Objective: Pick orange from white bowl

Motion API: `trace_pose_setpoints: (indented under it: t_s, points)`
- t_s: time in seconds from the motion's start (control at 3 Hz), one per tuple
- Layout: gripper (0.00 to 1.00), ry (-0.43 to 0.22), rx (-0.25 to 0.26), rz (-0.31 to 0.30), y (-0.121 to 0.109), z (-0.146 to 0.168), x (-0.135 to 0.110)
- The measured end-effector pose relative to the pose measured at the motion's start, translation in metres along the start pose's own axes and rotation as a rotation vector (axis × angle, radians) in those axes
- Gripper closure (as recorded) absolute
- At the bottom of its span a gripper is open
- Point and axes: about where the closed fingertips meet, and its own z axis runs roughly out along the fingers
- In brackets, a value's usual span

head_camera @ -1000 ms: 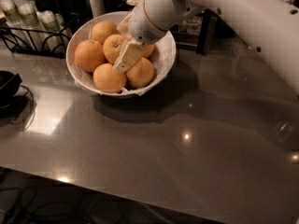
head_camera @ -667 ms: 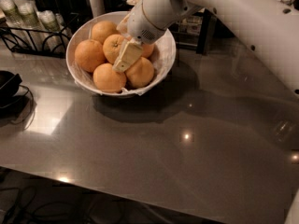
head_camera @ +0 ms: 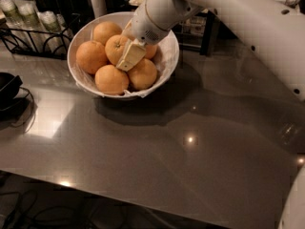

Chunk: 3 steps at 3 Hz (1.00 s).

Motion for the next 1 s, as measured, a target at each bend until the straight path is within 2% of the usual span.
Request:
trace_pose_setpoints:
  t_s: [0.33,0.67,1.0]
  points:
    - [0.90,0.000,0.000,0.000,0.0000,0.0000,0.0000]
    - [1.00,0.000,0.000,0.000,0.0000,0.0001,0.0000]
    - [1.00,0.000,0.000,0.000,0.0001,0.0001,-0.0002]
